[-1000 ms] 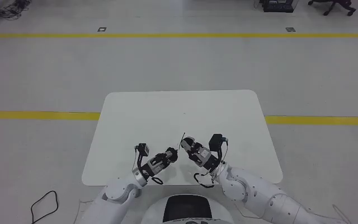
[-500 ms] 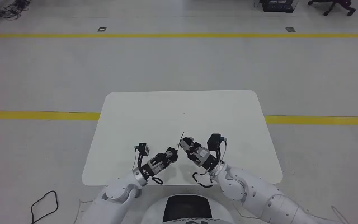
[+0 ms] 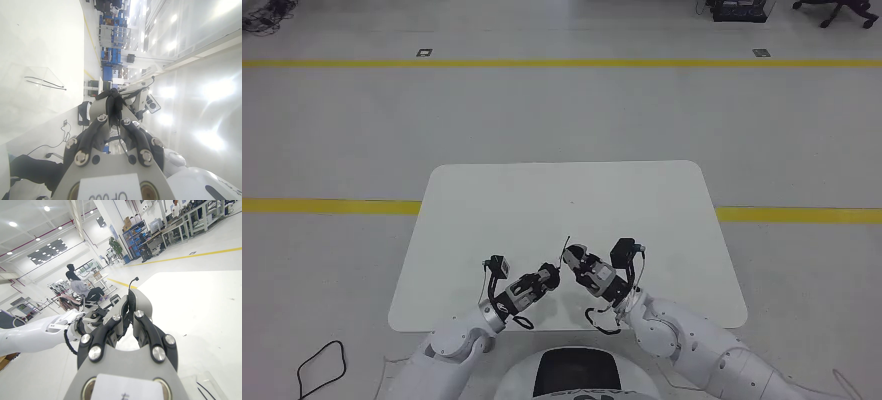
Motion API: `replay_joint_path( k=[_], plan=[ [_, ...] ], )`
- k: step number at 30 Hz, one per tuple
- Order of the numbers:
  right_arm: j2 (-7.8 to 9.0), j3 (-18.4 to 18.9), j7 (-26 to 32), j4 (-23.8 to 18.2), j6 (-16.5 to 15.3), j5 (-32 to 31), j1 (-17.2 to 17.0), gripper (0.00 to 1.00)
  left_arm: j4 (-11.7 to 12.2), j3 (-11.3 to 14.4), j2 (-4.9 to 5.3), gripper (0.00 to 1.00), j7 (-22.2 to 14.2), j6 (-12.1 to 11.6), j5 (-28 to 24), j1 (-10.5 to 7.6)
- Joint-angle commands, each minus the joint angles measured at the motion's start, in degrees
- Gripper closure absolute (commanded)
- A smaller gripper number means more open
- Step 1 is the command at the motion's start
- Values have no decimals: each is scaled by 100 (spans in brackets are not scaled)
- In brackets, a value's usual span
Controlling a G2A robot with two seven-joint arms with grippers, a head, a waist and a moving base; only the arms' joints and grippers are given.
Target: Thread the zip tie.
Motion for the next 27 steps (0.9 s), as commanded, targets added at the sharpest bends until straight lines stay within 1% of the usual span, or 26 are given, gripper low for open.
replay_joint_path(
  k=[1, 18, 27],
  plan=[
    [-8, 17, 6, -1, 0, -15, -14, 100, 0, -5, -4, 100, -1, 0, 2, 3],
    [-46, 98, 186, -3, 0, -26, -84, 100, -16, -64, -37, 100, -31, 0, -4, 23],
    [-46, 174, 170, 21, 0, -52, -145, 100, -31, -114, -53, 100, -31, 0, -13, 48]
  ],
)
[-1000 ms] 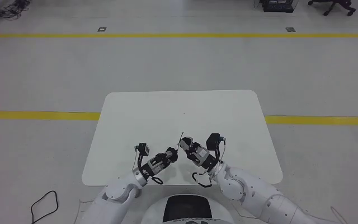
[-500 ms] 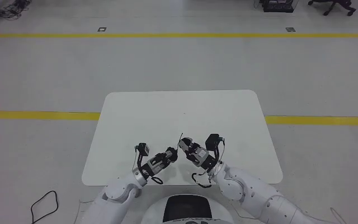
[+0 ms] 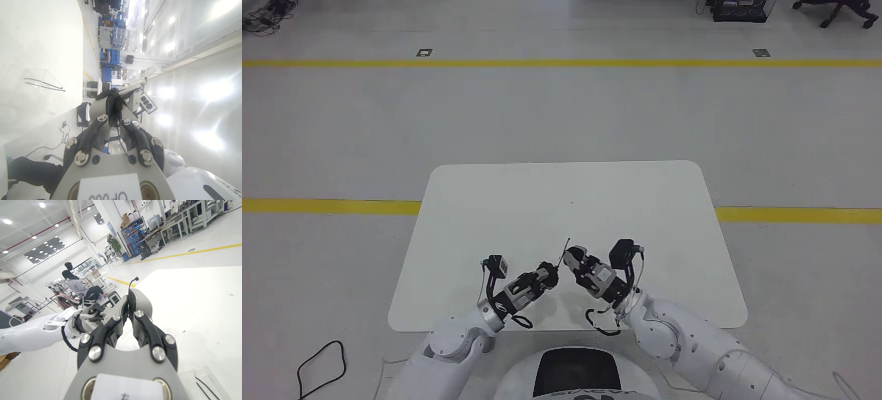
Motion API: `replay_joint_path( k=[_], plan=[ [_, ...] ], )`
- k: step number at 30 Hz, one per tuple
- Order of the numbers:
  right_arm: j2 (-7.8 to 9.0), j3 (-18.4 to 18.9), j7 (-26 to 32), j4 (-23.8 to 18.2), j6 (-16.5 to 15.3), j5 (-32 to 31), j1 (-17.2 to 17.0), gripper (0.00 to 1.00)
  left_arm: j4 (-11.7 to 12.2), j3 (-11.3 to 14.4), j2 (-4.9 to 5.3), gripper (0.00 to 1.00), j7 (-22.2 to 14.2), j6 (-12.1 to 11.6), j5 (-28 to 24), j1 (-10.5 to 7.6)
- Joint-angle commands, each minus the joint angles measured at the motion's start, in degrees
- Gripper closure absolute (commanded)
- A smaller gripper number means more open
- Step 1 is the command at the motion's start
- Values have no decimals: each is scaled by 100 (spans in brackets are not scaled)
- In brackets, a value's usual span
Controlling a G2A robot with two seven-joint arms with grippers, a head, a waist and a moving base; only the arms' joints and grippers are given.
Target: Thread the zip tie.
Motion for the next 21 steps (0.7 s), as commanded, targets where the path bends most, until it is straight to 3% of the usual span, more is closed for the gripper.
replay_joint_path(
  k=[1, 21],
  plan=[
    [4, 21, -6, -5, 0, -5, -18, 100, -4, -9, -4, 100, 0, 0, 1, 5],
    [4, 42, 287, -36, 0, 27, -52, 100, -63, -46, -43, 100, -67, 0, 31, 58]
  ],
)
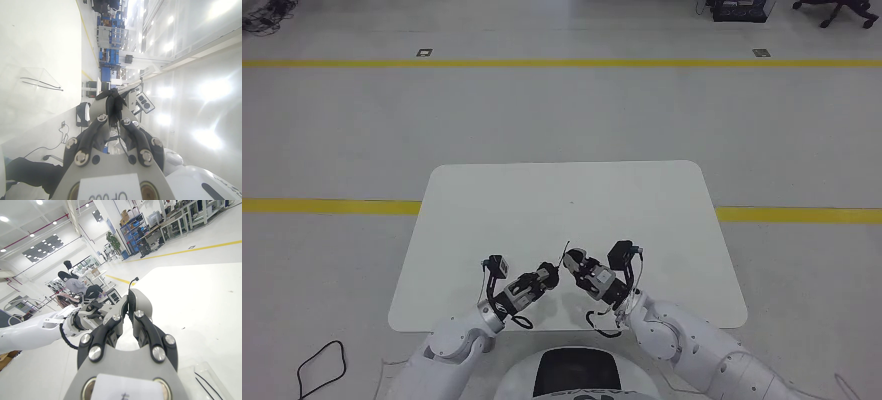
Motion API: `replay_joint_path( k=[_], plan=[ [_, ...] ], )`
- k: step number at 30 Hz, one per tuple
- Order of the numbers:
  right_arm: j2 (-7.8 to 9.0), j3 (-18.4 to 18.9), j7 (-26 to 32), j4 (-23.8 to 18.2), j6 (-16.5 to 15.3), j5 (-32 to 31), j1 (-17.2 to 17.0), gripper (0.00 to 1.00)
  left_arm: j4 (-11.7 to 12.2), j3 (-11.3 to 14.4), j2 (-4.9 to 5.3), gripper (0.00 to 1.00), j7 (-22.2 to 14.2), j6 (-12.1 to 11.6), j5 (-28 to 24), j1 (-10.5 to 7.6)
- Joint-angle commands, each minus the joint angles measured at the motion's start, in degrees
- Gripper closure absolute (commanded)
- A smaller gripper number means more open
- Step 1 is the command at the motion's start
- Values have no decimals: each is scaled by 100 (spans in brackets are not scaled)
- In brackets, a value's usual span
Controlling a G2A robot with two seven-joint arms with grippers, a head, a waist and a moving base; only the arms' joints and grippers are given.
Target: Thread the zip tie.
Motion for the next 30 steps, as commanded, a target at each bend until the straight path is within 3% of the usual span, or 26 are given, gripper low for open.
replay_joint_path(
  k=[1, 9, 10, 11, 12, 19, 28, 30],
  plan=[
    [-7, -14, 51, 27, 0, 24, 15, 100, -6, -1, -4, 100, 0, 0, 10, 6],
    [-13, -23, 102, 71, 0, 42, 20, 100, -31, -23, -16, 100, 4, 0, 35, 28],
    [-11, -19, 102, 67, 0, 51, 17, 94, -33, -26, -18, 100, 6, 0, 37, 31],
    [-7, -11, 94, 60, 0, 75, 6, 50, -38, -29, -20, 100, 8, 0, 37, 35],
    [-3, -6, 97, 54, 0, 81, -1, 0, -39, -33, -22, 100, 13, 0, 35, 37],
    [128, 58, -28, -197, 0, 339, -146, 0, -67, -113, -30, 100, -32, 0, -131, 79],
    [657, -15, 117, -714, 0, 703, -164, 0, -38, -272, -29, 100, -274, 0, -398, 125],
    [657, -15, 117, -714, 0, 703, -164, 0, -36, -292, -30, 100, -311, 0, -427, 129]
  ],
)
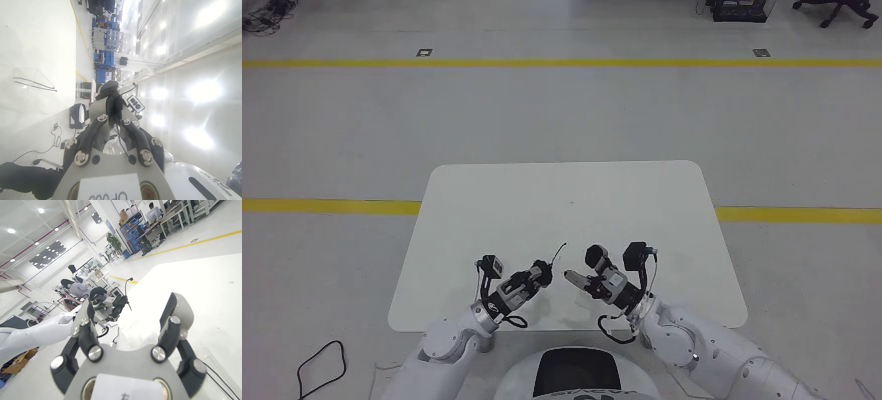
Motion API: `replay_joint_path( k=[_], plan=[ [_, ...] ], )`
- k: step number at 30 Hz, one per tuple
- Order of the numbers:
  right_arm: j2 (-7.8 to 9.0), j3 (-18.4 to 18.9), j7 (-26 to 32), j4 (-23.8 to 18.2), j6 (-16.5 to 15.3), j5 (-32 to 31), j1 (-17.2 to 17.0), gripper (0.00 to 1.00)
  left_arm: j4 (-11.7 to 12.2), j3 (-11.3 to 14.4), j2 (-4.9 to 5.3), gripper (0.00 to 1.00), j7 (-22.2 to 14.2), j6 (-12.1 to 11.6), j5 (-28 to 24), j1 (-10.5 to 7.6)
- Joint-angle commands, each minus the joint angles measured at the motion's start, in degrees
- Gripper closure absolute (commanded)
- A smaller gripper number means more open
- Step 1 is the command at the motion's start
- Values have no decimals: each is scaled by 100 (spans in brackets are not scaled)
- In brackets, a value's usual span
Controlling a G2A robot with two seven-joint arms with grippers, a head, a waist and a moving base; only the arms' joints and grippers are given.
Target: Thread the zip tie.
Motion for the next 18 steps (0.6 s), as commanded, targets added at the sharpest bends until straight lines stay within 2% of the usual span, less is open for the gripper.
replay_joint_path(
  k=[1, 9, 12, 14, 18],
  plan=[
    [-5, 1, -2, 4, 0, 0, -1, 0, 17, -30, 0, 100, 12, 0, 3, 9],
    [-5, 1, -2, 4, 0, 0, -1, 0, 17, -30, 0, 100, 12, 0, 3, 9],
    [-25, -6, 126, -85, 0, 146, -36, 0, -2, 48, -5, 100, 75, 120, -169, -45],
    [-7, -8, 223, -148, 0, 350, -26, 0, 7, 32, 6, 100, -28, 152, -347, -57],
    [136, -46, 541, -367, 0, 798, 18, 0, 56, -27, 43, 100, -366, 224, -734, -30]
  ],
)
